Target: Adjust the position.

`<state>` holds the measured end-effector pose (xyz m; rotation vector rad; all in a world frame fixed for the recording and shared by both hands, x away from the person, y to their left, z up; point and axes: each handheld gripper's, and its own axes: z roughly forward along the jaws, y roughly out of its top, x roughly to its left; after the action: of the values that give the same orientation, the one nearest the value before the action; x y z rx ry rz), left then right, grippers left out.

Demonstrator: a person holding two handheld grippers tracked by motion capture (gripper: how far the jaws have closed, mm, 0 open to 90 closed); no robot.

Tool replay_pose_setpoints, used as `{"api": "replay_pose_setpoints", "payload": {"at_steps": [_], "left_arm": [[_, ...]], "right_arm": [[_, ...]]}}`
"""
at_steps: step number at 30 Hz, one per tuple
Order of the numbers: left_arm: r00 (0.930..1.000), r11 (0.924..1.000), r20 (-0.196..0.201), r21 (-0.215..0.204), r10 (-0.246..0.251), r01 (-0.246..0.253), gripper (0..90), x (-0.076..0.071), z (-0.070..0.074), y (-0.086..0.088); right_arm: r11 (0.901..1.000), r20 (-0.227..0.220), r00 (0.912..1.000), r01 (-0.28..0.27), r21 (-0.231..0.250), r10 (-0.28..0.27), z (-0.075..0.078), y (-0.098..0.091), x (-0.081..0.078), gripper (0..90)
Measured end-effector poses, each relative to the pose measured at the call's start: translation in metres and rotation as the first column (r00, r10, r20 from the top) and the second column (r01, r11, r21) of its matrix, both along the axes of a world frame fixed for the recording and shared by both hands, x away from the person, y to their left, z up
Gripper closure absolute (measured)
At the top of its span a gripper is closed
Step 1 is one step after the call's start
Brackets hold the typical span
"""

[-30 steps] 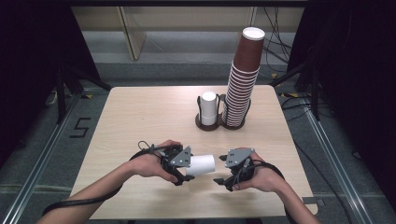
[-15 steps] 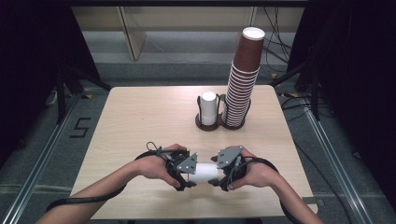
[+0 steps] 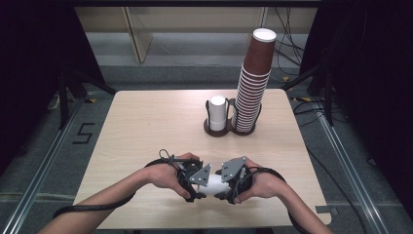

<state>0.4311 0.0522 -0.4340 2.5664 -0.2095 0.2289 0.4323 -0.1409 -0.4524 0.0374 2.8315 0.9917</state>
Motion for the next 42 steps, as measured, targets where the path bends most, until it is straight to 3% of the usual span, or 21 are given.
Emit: {"api": "replay_pose_setpoints", "payload": {"at_steps": [2, 9, 10, 11, 14, 16, 17, 18, 20, 21, 25, 26, 29, 30, 31, 32, 35, 36, 38, 41, 42], "left_arm": [[1.0000, 1.0000, 0.004, -0.001, -0.002, 0.002, 28.0, 0.000, 0.000, -0.002], [0.9999, 1.0000, -0.006, 0.002, -0.009, 0.009, 27.9, -0.002, 0.000, -0.005], [0.9999, 0.9999, -0.007, 0.002, -0.011, 0.011, 27.9, -0.002, -0.002, -0.006], [0.9999, 1.0000, -0.005, 0.000, -0.010, 0.010, 27.9, -0.002, -0.002, -0.006], [1.0000, 0.9999, -0.003, 0.005, -0.009, 0.009, 26.5, -0.002, -0.003, -0.008], [0.9997, 0.9997, -0.017, 0.021, 0.015, -0.015, 20.8, -0.002, -0.003, -0.009], [0.9996, 0.9993, 0.014, 0.029, 0.023, -0.024, 12.7, -0.002, -0.003, -0.009], [0.9990, 0.9992, 0.030, 0.021, 0.034, -0.035, 9.6, -0.002, -0.002, -0.008], [0.9988, 0.9990, 0.019, 0.006, 0.045, -0.045, 5.7, -0.001, -0.001, -0.006], [0.9983, 0.9985, 0.017, -0.004, 0.056, -0.056, 4.1, 0.000, -0.001, -0.004], [0.9968, 0.9966, 0.017, -0.030, 0.078, -0.077, 4.8, 0.001, -0.002, 0.005], [0.9959, 0.9953, 0.014, -0.038, 0.090, -0.089, 5.7, 0.001, -0.002, 0.007], [0.9925, 0.9905, 0.013, -0.066, 0.122, -0.121, 6.5, 0.002, -0.004, 0.013], [0.9883, 0.9823, 0.002, -0.111, 0.152, -0.151, 6.9, 0.004, -0.005, 0.018], [0.9844, 0.9738, -0.016, -0.145, 0.175, -0.175, 7.3, 0.004, -0.006, 0.020], [0.9845, 0.9724, -0.015, -0.154, 0.175, -0.175, 7.9, 0.005, -0.005, 0.022], [0.9779, 0.9542, -0.034, -0.215, 0.206, -0.209, 8.6, 0.005, -0.005, 0.028], [0.9751, 0.9423, -0.053, -0.251, 0.215, -0.222, 8.6, 0.005, -0.005, 0.030], [0.9700, 0.9269, -0.080, -0.286, 0.230, -0.243, 9.2, 0.005, -0.004, 0.035], [0.9691, 0.9147, -0.098, -0.321, 0.227, -0.246, 10.6, 0.003, -0.004, 0.044], [0.9688, 0.9144, -0.099, -0.321, 0.227, -0.247, 10.8, 0.003, -0.004, 0.047]], "right_arm": [[0.9997, 0.011, 0.9996, -0.025, 0.000, 0.025, -0.002, 0.002, 0.001, 27.2], [0.9999, -0.018, 0.9997, 0.015, -0.006, -0.015, -0.004, 0.002, -0.005, 34.2], [1.0000, -0.004, 1.0000, -0.006, 0.005, 0.007, -0.005, 0.000, -0.004, 34.5], [0.9998, -0.029, 0.9994, 0.020, -0.002, -0.020, -0.006, -0.001, -0.007, 34.6], [1.0000, 0.007, 1.0000, -0.004, 0.006, 0.004, -0.007, -0.002, -0.005, 34.6], [0.9998, 0.006, 0.9999, -0.014, 0.015, 0.014, -0.007, -0.003, -0.005, 34.0], [0.9998, 0.002, 0.9999, -0.014, 0.010, 0.014, -0.007, -0.004, -0.005, 34.0], [0.9999, 0.009, 0.9999, -0.010, 0.006, 0.010, -0.006, -0.005, -0.007, 33.9], [0.9998, 0.034, 0.9994, -0.005, 0.018, 0.005, -0.005, -0.009, -0.007, 33.8], [0.9996, 0.018, 0.9998, 0.007, 0.026, -0.008, -0.005, -0.012, -0.008, 33.7], [0.9966, 0.033, 0.9978, 0.056, 0.060, -0.058, -0.006, -0.027, -0.007, 33.3], [0.9933, 0.007, 0.9958, 0.090, 0.072, -0.091, -0.008, -0.031, -0.008, 33.3], [0.9888, 0.031, 0.9933, 0.108, 0.103, -0.112, -0.009, -0.037, -0.007, 33.2], [0.9782, 0.036, 0.9879, 0.144, 0.150, -0.151, -0.010, -0.044, -0.007, 33.2], [0.9741, 0.047, 0.9855, 0.153, 0.167, -0.163, -0.011, -0.047, -0.006, 33.2], [0.9658, 0.022, 0.9814, 0.183, 0.183, -0.190, -0.012, -0.049, -0.007, 33.2], [0.9501, 0.043, 0.9729, 0.212, 0.229, -0.227, -0.013, -0.053, -0.006, 33.1], [0.9427, 0.043, 0.9694, 0.224, 0.247, -0.242, -0.014, -0.054, -0.006, 33.2], [0.9234, 0.057, 0.9614, 0.241, 0.299, -0.269, -0.015, -0.056, -0.006, 33.1], [0.8795, 0.065, 0.9408, 0.285, 0.381, -0.333, -0.021, -0.059, -0.006, 32.9], [0.8699, 0.059, 0.9365, 0.296, 0.394, -0.346, -0.022, -0.060, -0.006, 32.9]]}}
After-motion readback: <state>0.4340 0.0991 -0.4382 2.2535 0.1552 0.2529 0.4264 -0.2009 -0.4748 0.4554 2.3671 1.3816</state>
